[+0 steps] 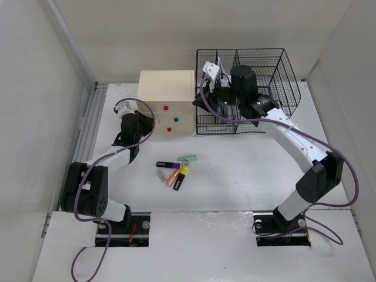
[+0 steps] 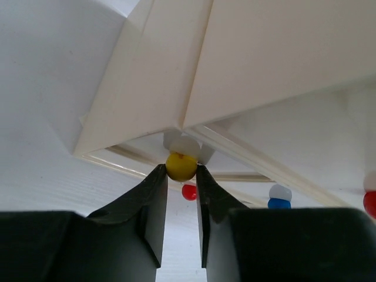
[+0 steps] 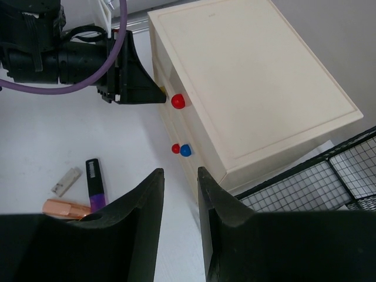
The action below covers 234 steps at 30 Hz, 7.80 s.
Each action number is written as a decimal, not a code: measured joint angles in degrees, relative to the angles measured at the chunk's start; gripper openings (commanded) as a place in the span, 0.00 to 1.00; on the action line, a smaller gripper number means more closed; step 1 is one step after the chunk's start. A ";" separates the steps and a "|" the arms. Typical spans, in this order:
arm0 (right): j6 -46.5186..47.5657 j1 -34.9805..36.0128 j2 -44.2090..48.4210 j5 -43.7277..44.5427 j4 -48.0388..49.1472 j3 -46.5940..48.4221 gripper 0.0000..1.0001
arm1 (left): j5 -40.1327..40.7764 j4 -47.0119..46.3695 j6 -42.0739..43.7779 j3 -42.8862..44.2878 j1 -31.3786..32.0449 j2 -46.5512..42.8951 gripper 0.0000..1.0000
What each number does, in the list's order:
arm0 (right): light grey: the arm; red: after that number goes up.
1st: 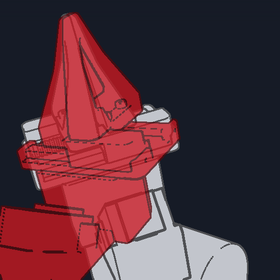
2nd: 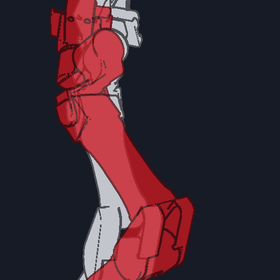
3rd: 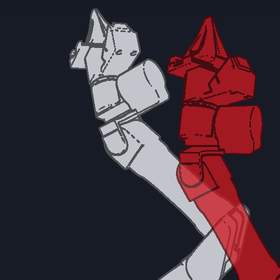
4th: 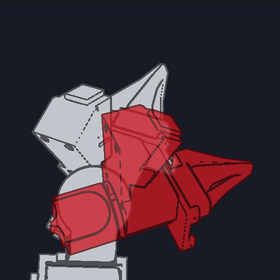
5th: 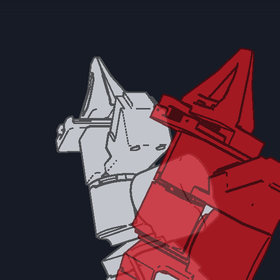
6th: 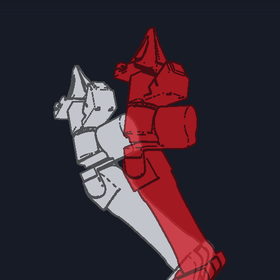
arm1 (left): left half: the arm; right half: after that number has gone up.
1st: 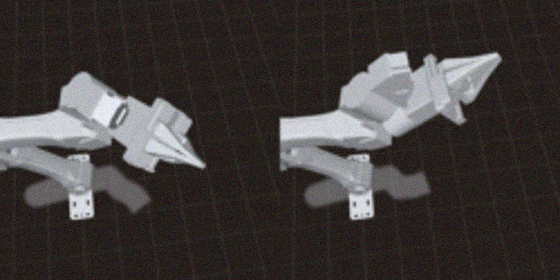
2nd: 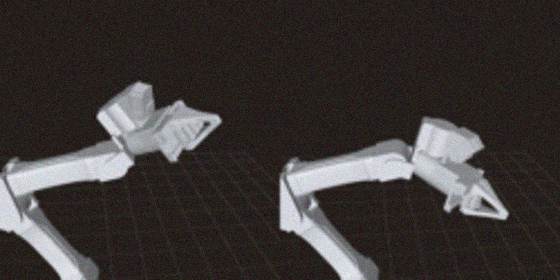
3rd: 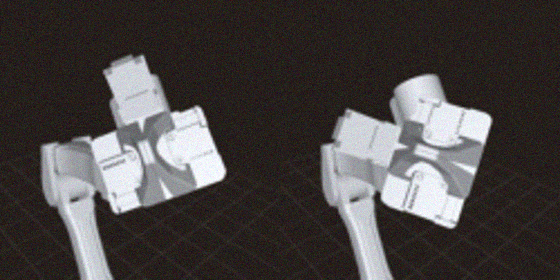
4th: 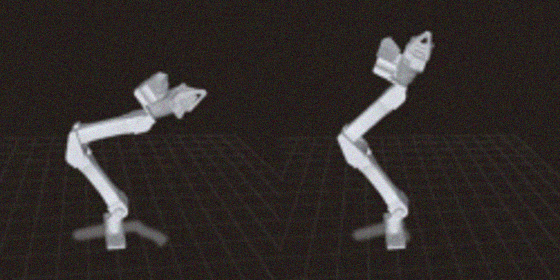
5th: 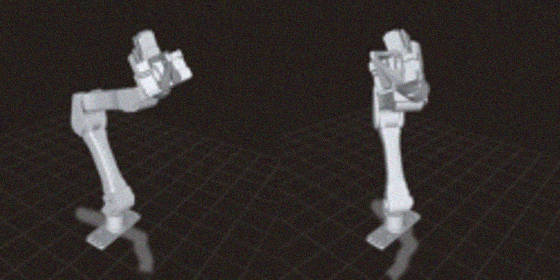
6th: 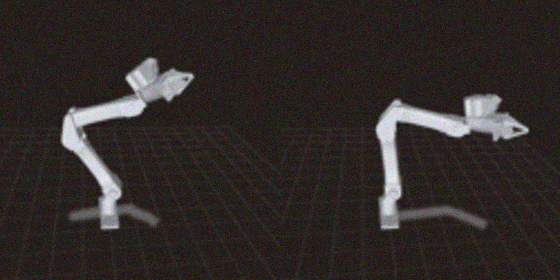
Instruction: Organize the desk
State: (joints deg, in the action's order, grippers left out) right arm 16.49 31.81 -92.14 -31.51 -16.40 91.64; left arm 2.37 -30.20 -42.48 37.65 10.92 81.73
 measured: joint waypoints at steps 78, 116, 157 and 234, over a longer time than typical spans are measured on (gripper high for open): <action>19.17 25.11 -29.18 15.50 -14.01 1.66 0.57 | 15.17 45.11 8.61 1.09 7.45 -71.93 0.76; 22.21 25.27 -24.13 12.20 -22.38 26.80 0.00 | 15.45 45.86 8.63 0.50 7.45 -73.24 0.77; 29.07 17.00 -39.15 3.82 -12.13 37.81 0.00 | 16.76 47.32 8.11 0.50 7.45 -73.26 0.77; 10.91 22.64 -39.80 4.74 -6.25 37.79 0.00 | 17.57 48.11 8.09 0.48 7.45 -75.23 0.77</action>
State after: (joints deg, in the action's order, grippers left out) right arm 27.40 54.46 -131.94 -26.76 -22.65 129.43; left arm 19.94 17.91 -34.39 38.13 18.37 6.50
